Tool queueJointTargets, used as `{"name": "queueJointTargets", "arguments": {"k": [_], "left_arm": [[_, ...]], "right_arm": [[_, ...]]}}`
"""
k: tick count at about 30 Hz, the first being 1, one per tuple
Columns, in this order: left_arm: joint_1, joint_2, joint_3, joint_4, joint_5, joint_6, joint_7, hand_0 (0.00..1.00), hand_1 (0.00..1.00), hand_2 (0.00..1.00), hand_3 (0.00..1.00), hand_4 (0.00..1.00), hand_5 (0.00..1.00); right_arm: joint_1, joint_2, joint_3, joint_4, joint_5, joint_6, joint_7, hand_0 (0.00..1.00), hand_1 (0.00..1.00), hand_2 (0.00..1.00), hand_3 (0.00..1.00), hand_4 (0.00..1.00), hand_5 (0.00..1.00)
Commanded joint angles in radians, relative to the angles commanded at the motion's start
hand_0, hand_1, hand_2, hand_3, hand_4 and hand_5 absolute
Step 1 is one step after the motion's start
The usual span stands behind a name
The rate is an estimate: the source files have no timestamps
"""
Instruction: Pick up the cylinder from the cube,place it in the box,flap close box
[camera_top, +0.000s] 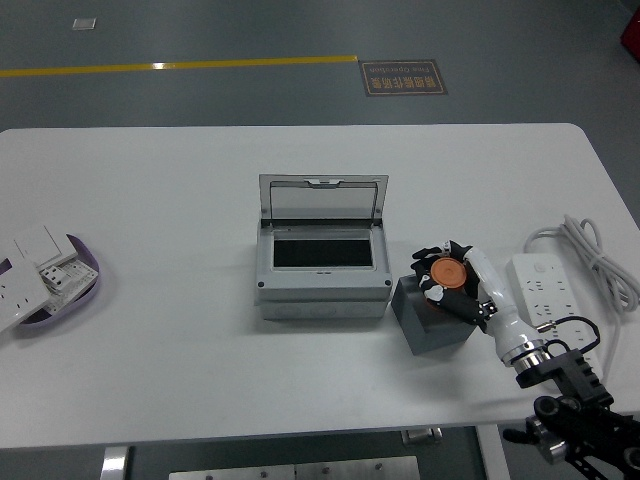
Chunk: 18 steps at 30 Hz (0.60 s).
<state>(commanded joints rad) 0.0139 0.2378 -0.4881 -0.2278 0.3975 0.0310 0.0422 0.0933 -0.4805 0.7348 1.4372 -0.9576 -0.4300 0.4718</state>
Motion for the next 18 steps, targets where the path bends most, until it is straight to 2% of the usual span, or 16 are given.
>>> {"name": "queueJointTargets", "arguments": {"k": [2, 3, 8, 9, 12, 18], "left_arm": [[0.000, 0.000, 0.000, 0.000, 0.000, 0.000, 0.000, 0.592, 0.629, 0.620, 0.639, 0.697, 0.213], [0.000, 0.000, -0.001, 0.000, 0.001, 0.000, 0.000, 0.592, 0.629, 0.619, 0.639, 0.698, 0.207], [0.001, -0.001, -0.001, 0.000, 0.000, 0.000, 0.000, 0.592, 0.629, 0.619, 0.639, 0.698, 0.207], [0.002, -0.001, 0.000, 0.001, -0.001, 0.000, -0.001, 0.592, 0.629, 0.619, 0.639, 0.700, 0.204], [0.003, -0.002, 0.001, 0.001, -0.002, 0.000, -0.001, 0.592, 0.629, 0.619, 0.639, 0.700, 0.204], [0.005, -0.005, 0.005, 0.002, -0.005, 0.000, -0.001, 0.592, 0.628, 0.619, 0.639, 0.700, 0.203]], "right_arm": [[-0.001, 0.000, 0.003, 0.002, -0.002, -0.002, 0.000, 0.502, 0.499, 0.449, 0.421, 0.141, 0.002], [-0.001, 0.001, 0.004, 0.003, -0.003, -0.003, 0.000, 0.408, 0.431, 0.390, 0.330, 0.002, 0.002], [0.001, 0.009, 0.022, 0.013, -0.005, -0.016, 0.005, 0.408, 0.431, 0.390, 0.330, 0.002, 0.002], [0.003, 0.013, 0.027, 0.017, -0.008, -0.021, 0.004, 0.358, 0.372, 0.338, 0.256, 0.002, 0.002], [0.015, 0.029, 0.040, 0.031, -0.031, -0.042, -0.010, 0.358, 0.372, 0.338, 0.256, 0.002, 0.002], [0.102, 0.092, 0.016, 0.047, -0.165, -0.073, -0.113, 0.361, 0.352, 0.315, 0.235, 0.002, 0.002]]}}
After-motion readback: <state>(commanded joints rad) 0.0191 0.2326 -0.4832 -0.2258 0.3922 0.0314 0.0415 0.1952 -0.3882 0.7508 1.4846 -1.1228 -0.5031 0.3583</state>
